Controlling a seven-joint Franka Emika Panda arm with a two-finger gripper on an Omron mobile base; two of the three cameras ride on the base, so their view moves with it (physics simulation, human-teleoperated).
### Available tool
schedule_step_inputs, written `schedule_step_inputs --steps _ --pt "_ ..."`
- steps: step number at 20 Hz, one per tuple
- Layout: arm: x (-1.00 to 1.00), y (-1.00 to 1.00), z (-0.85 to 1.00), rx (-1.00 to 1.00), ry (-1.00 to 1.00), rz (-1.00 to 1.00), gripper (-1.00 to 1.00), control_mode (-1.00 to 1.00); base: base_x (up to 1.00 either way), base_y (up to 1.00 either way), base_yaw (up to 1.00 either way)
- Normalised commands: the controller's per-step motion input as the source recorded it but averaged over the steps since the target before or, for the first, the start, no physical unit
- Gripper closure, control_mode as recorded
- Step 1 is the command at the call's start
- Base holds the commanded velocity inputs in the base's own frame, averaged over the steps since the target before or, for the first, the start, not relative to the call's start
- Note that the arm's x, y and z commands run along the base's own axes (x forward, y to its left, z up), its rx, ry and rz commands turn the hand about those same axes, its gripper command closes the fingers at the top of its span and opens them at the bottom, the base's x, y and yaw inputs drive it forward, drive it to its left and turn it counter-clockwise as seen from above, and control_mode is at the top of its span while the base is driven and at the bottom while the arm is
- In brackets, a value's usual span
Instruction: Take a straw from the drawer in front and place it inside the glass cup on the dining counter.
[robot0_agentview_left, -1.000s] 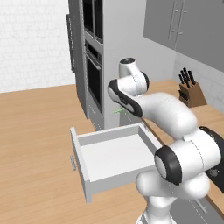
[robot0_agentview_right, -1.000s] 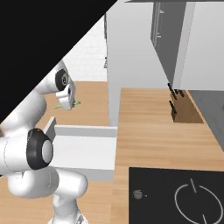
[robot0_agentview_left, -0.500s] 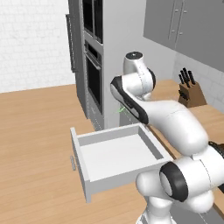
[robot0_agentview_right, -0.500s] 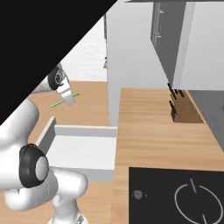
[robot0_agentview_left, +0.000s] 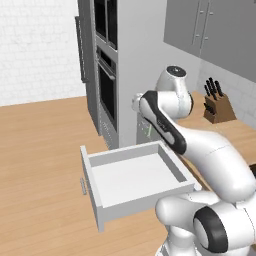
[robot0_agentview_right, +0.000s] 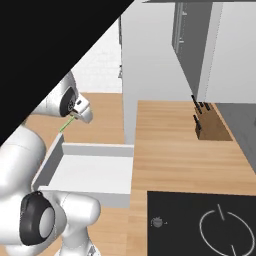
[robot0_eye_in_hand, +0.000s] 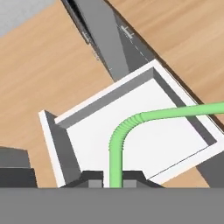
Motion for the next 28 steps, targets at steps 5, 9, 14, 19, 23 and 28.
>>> schedule_step_inputs --steps 5,9,14,19,23,28 --pt "-0.1 -0.05 0.02 -0.04 -0.07 0.48 1.0 -1.0 0.0 0.0 0.0" --pt "-0.26 -0.02 0.1 -0.07 -0.17 0.29 1.0 -1.0 0.0 0.0 0.0" --pt "-0.26 0.0 0.19 -0.11 -0.28 0.11 1.0 -1.0 0.0 0.0 0.0" --pt "-0.02 0.0 0.0 -0.02 -0.03 0.01 1.0 -1.0 0.0 0.0 0.0" --pt "0.0 0.16 0.0 -0.06 0.0 0.0 1.0 -1.0 0.0 0.0 0.0" --pt "0.0 0.09 0.0 -0.01 0.0 0.0 1.0 1.0 0.0 0.67 0.05"
